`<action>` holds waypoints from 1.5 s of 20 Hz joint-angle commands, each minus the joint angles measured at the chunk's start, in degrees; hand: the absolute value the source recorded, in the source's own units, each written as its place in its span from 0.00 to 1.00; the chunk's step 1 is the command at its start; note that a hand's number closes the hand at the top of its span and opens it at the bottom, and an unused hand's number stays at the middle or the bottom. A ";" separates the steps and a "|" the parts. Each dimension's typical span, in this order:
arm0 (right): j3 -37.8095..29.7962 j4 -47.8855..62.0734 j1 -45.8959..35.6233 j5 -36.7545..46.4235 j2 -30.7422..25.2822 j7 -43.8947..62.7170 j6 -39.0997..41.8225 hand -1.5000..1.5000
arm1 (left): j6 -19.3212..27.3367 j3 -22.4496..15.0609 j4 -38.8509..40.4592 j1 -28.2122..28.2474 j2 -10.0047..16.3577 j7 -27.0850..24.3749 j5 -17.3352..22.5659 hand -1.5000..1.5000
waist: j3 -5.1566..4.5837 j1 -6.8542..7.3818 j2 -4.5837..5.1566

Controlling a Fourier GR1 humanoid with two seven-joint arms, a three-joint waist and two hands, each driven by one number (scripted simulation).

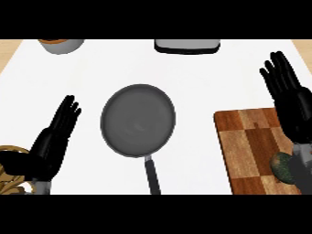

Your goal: Pick the squash from the cutting board and place it in the pan

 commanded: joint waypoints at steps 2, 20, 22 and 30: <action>-4.60 -0.45 2.00 -0.85 -0.17 -2.62 0.46 0.00 | 1.23 1.45 -0.10 0.37 3.15 2.14 -4.61 0.50 | 0.70 -0.62 1.25; -23.63 2.42 36.17 6.61 -26.11 1.30 9.72 0.00 | 2.05 1.18 4.45 5.04 8.49 4.18 -12.66 0.50 | 0.60 -1.58 1.18; -21.95 0.32 36.63 6.73 -29.04 2.96 14.34 0.00 | 0.40 2.48 4.41 3.63 9.39 4.91 -11.11 0.50 | 0.59 -1.51 1.20; -17.66 -4.67 30.57 3.96 -32.21 13.90 24.28 0.00 | -0.95 2.13 2.54 6.94 8.82 3.60 -12.45 0.50 | 0.64 0.07 1.27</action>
